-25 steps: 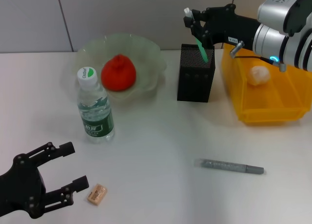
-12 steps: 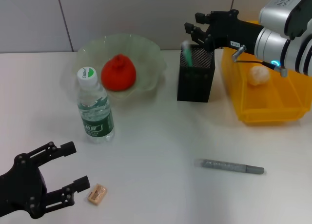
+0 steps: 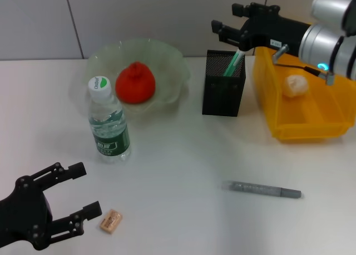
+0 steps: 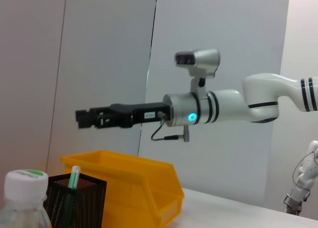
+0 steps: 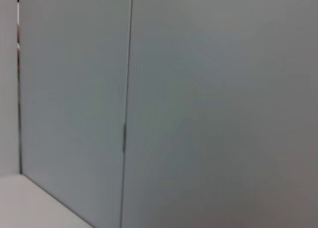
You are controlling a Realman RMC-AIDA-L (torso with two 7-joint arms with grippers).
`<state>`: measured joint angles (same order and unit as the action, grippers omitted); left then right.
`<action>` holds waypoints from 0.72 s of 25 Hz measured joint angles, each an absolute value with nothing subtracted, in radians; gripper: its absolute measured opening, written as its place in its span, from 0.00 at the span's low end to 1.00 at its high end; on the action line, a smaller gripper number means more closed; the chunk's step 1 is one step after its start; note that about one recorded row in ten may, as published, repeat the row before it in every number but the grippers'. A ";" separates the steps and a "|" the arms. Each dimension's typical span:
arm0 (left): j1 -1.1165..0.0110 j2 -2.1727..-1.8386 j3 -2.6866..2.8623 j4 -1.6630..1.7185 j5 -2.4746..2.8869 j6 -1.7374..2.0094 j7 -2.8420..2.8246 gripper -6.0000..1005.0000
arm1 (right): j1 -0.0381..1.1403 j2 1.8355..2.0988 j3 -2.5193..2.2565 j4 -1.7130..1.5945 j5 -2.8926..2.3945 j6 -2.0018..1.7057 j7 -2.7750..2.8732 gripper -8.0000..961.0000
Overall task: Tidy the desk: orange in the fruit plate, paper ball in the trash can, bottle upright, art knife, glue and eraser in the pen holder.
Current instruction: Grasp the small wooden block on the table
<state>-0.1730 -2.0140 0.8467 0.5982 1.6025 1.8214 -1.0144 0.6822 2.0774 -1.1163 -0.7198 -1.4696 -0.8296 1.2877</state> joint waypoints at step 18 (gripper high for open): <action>-0.226 -1.998 0.825 0.792 1.724 1.684 -1.321 0.80 | 0.371 2.065 -1.026 -1.205 -1.838 -1.589 1.722 0.66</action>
